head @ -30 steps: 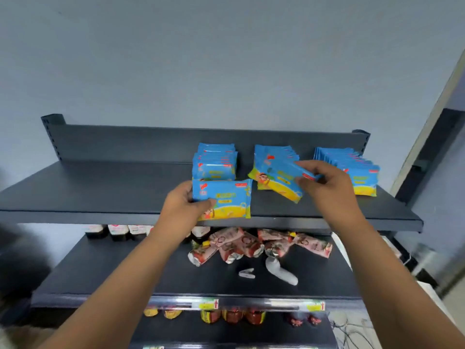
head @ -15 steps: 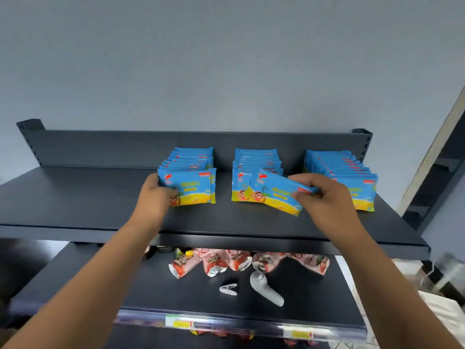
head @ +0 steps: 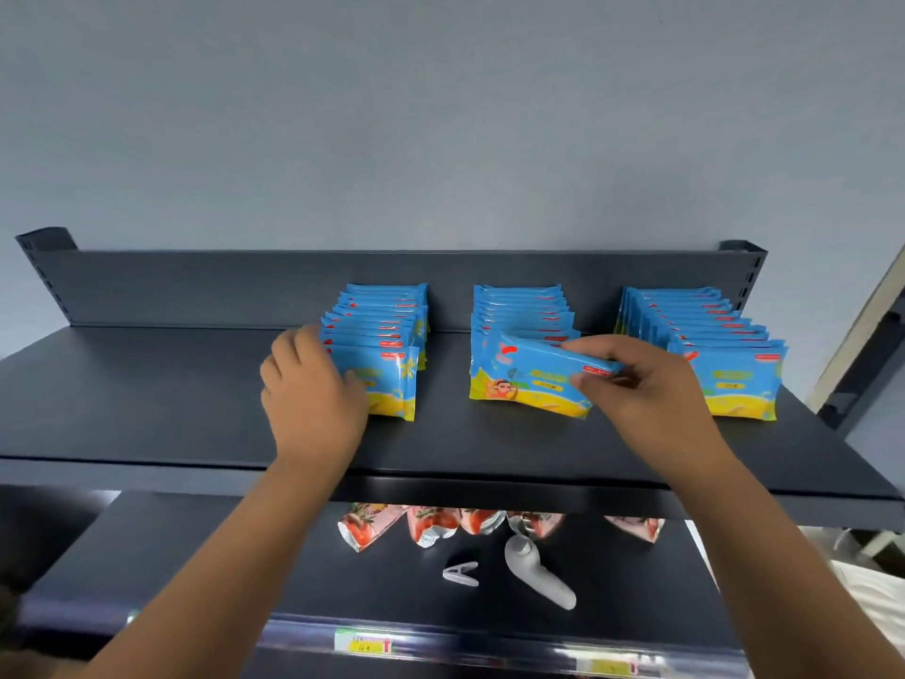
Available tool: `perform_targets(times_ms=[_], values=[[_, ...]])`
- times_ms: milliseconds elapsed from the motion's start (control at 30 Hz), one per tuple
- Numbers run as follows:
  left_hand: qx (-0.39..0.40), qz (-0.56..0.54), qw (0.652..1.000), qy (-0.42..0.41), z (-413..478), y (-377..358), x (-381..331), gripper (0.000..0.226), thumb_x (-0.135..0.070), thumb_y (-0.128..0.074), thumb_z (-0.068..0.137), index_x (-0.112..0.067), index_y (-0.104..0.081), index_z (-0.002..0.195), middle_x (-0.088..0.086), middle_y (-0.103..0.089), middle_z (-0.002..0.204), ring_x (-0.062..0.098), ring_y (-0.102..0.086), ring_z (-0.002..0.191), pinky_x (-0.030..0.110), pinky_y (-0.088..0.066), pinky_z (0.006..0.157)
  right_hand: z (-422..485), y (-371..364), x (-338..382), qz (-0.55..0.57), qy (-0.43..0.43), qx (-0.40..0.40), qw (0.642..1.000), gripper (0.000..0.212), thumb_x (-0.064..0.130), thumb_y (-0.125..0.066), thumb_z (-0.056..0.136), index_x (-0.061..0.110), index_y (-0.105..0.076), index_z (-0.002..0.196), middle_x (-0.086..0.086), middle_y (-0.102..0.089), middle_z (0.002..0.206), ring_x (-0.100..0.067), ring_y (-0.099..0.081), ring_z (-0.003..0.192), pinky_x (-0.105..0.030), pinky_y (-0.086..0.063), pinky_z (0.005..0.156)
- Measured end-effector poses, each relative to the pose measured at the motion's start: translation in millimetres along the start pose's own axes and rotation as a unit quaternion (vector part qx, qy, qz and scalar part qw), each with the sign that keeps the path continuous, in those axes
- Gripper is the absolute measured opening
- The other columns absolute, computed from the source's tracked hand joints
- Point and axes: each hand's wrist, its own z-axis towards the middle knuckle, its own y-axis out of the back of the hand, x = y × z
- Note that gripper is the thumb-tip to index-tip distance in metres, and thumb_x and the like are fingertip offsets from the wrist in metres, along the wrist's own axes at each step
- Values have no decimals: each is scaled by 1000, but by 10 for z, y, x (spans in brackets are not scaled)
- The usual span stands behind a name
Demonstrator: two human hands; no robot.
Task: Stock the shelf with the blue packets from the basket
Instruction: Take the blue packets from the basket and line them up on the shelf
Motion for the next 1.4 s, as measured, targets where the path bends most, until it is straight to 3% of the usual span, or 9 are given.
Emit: perform_targets(times_ms=[200,400,533,600,700,867,1100,1267,1400], values=[[4,-86,965,-246,-290,-125,-601,43,-23,-66,89,-8,-59,128,11,-58,132,34,-48,123,44,-39,107,200,-137,-140,-61,3,20,998,28,10,-75,92,27,-77,114,14,-72,117,6,-63,87,-5,-45,73],[90,19,995,-26,-340,-402,-515,59,-34,-71,82,-12,-53,133,8,-45,151,41,-36,141,63,-33,112,234,-171,-271,-99,1,31,995,30,8,-76,91,24,-77,116,12,-70,119,10,-61,89,-2,-44,75],[32,-22,988,-147,-388,-407,-508,48,-31,-69,83,-8,-60,124,15,-55,137,40,-48,128,52,-41,106,262,-193,-330,-88,7,28,996,30,7,-76,91,22,-77,116,8,-70,120,3,-63,100,-2,-45,78],[75,-108,971,-198,-385,-435,-640,44,-31,-68,87,-13,-59,127,6,-60,130,30,-51,122,43,-43,105,287,-218,-345,-79,9,33,996,30,6,-75,91,21,-77,117,7,-69,121,-1,-63,107,-3,-46,80],[184,-229,946,-135,-359,-509,-838,35,-39,-65,92,-27,-56,123,-10,-67,114,13,-62,110,40,-55,92,353,-261,-373,-116,51,31,991,31,4,-76,89,21,-77,116,8,-68,116,-5,-63,111,-7,-47,85],[184,-242,951,-58,-302,-622,-933,28,-37,-72,93,-23,-55,109,-6,-67,98,12,-65,89,37,-57,76,488,-301,-561,-237,140,-33,961,34,7,-79,86,20,-76,117,3,-57,116,-20,-59,112,-39,-57,93],[173,-232,957,-23,-341,-663,-924,29,-42,-72,92,-23,-54,106,-6,-62,103,7,-59,88,14,-40,64,438,-367,-592,-342,161,-59,924,36,20,-80,85,22,-74,120,-3,-56,133,-25,-52,121,-40,-52,95],[154,-210,965,-40,-363,-588,-919,45,-43,-73,91,-16,-54,122,-2,-60,118,14,-58,105,25,-44,80,285,-488,-458,-430,163,-110,881,54,22,-80,82,13,-64,133,-12,-54,140,-35,-48,129,-47,-45,106],[83,-193,973,-92,-347,-329,-727,37,-34,-70,94,-11,-60,121,3,-64,118,22,-59,110,34,-48,92,80,-770,-337,-384,239,-158,878,29,15,-74,87,9,-72,115,-12,-64,120,-32,-56,112,-45,-50,93]])
